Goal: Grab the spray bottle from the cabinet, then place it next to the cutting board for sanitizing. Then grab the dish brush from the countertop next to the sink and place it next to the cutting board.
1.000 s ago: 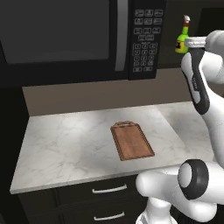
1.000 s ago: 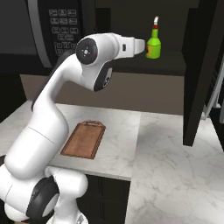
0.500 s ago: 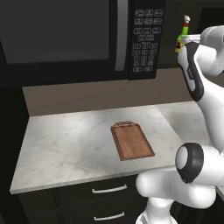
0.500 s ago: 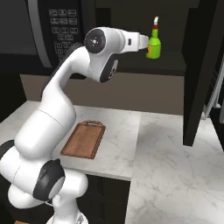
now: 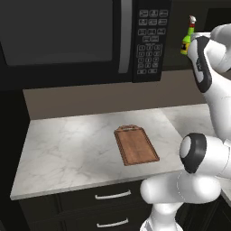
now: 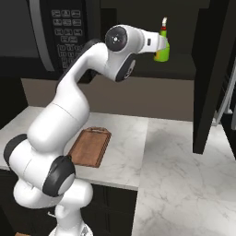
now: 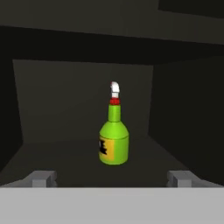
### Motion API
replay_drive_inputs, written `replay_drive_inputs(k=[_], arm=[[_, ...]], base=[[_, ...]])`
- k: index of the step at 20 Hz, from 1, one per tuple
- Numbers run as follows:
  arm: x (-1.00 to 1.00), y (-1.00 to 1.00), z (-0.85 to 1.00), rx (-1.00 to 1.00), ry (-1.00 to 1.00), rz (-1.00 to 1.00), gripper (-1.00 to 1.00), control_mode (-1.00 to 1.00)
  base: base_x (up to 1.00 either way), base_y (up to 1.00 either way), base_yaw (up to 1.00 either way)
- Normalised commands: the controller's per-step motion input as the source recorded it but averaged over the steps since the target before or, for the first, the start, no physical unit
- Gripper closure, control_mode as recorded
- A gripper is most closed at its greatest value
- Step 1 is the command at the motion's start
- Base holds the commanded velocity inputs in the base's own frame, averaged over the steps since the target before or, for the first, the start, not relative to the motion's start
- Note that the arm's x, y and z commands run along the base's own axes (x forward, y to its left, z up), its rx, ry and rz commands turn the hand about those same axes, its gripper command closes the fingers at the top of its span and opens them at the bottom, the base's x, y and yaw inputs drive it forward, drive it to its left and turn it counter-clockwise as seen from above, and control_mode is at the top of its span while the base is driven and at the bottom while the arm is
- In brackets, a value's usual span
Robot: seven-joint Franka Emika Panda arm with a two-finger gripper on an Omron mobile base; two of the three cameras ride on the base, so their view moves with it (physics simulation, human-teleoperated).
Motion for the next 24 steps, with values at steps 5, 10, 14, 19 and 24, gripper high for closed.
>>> replay_drive_inputs(k=[5,10,14,19,24], arm=[[0.28,-0.01,-0.02,0.00,0.00,0.00,-1.00,-1.00],[0.27,0.00,-0.12,0.00,0.00,0.00,-1.00,-1.00],[0.21,-0.01,-0.07,0.00,-0.04,0.00,-1.00,-1.00],[0.25,-0.03,0.00,0.01,-0.03,0.00,-1.00,-1.00],[0.30,-0.12,0.00,0.03,0.00,0.00,-1.00,-1.00]], base=[[0.00,0.00,0.00],[0.00,0.00,0.00],[0.00,0.00,0.00],[0.00,0.00,0.00],[0.00,0.00,0.00]])
